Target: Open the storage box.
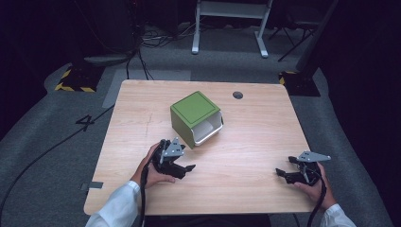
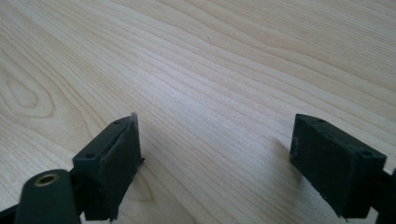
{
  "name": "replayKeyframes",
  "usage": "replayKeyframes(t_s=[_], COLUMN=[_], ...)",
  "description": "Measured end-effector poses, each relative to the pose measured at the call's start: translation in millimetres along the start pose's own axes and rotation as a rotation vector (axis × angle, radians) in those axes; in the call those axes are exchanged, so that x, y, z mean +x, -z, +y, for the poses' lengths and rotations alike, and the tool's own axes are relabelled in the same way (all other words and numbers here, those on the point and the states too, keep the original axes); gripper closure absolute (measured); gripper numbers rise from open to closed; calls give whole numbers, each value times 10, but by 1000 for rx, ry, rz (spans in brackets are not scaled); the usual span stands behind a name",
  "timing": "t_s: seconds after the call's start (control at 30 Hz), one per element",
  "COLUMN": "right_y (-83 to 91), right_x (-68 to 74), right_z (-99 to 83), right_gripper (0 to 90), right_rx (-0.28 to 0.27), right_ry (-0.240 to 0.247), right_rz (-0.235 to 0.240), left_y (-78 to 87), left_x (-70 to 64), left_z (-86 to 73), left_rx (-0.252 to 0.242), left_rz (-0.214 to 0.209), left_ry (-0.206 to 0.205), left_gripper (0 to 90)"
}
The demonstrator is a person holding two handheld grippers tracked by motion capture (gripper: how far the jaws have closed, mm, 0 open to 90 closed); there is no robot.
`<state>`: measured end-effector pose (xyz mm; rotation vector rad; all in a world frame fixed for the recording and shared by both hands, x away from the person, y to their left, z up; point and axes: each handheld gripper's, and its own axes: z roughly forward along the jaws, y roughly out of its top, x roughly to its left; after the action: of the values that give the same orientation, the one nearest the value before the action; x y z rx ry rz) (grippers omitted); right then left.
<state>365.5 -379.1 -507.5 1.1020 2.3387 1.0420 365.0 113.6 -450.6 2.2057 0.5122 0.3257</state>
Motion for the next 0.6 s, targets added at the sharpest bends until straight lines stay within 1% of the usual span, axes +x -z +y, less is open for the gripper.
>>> replayKeyframes(t_s=[0.07,0.1,0.2,0.23,0.27,0.3,0.33,0.37,0.4,0.47,0.5,0.53,0.57,0.6], right_y=[0,0,0,0,0,0,0,0,0,0,0,0,0,0], right_x=[0,0,0,0,0,0,0,-1,0,0,0,0,0,0], right_z=[0,0,0,0,0,0,0,0,0,0,0,0,0,0], right_gripper=[164,164,164,164,164,164,164,164,164,164,164,164,164,164], right_rx=[0,1,0,0,0,1,1,0,0,0,0,0,0,0], right_ry=[0,0,0,0,0,0,0,0,0,0,0,0,0,0], right_rz=[0,0,0,0,0,0,0,0,0,0,0,0,0,0], left_y=[-54,-77,-156,-156,-183,-220,-220,-244,-291,-315,-366,-366,-414,-414], left_x=[-25,-39,-68,-68,-82,-105,-105,-113,-118,-119,-121,-121,-127,-127], left_z=[93,124,203,203,234,280,280,309,370,400,462,462,514,514], left_rx=[-11,-7,-5,-5,-3,2,2,3,-4,-7,-5,-5,-1,-1], left_rz=[-1,8,12,12,8,16,16,27,49,51,69,69,74,74], left_ry=[-9,-22,-21,-21,-32,-52,-52,-55,-54,-53,-67,-67,-70,-70], left_gripper=[209,209,189,175,175,174,175,178,184,196,196,199,201,201])
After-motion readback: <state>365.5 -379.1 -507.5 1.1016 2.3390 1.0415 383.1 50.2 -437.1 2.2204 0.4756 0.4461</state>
